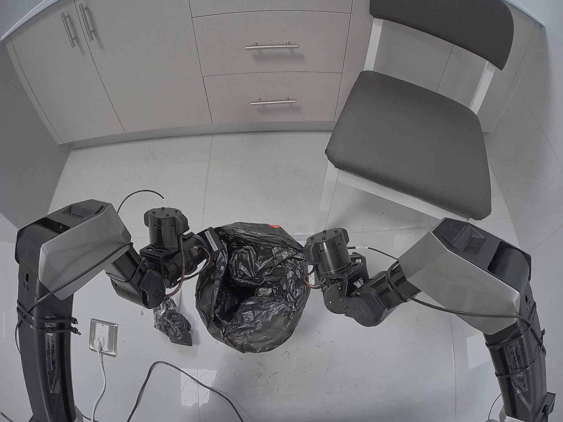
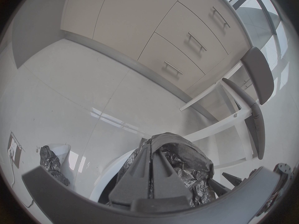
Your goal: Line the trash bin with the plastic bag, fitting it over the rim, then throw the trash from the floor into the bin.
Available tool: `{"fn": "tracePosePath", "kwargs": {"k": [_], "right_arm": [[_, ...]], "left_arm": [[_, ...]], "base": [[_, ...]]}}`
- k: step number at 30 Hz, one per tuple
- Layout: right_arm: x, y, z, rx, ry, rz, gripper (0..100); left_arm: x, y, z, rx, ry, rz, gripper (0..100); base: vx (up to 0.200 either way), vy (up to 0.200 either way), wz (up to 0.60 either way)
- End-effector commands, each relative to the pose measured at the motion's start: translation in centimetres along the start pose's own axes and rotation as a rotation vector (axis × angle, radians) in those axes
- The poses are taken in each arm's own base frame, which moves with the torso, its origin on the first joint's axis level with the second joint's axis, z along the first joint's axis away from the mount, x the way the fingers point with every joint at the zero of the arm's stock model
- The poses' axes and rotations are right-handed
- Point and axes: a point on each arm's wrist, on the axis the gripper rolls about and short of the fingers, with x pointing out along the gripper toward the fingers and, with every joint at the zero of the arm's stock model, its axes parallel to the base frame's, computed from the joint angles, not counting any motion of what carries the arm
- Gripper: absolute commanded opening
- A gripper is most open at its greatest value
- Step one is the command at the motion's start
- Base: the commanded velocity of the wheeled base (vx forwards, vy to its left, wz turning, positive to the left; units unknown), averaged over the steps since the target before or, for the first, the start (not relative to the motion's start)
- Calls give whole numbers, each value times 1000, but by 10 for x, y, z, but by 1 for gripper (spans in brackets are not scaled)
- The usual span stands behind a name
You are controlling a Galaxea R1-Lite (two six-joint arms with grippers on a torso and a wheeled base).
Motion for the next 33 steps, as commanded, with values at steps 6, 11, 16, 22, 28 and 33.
{"fn": "tracePosePath", "kwargs": {"k": [6, 11, 16, 22, 28, 33], "right_arm": [[20, 7, -1, -11, -25, -6, 100], [24, 9, -2, -8, -27, -7, 100], [29, 9, -9, -11, -20, -10, 100], [28, 17, -6, 8, -47, 9, 100], [25, 25, 4, 26, -80, 29, 100], [21, 31, 4, 23, -83, 48, 100]], "left_arm": [[-1, 0, 0, -1, -1, 1, 0], [-1, 0, 1, -1, -5, 1, 0], [-3, 1, 1, 0, -1, 7, 0], [-10, 13, 0, 10, 1, 63, 0], [-24, 11, 6, 41, 1, 71, 0], [-26, 13, 5, 69, 0, 94, 0]], "base": [[0, 0, 0], [0, 0, 0], [0, 0, 0], [0, 0, 0], [0, 0, 0], [0, 0, 0]]}}
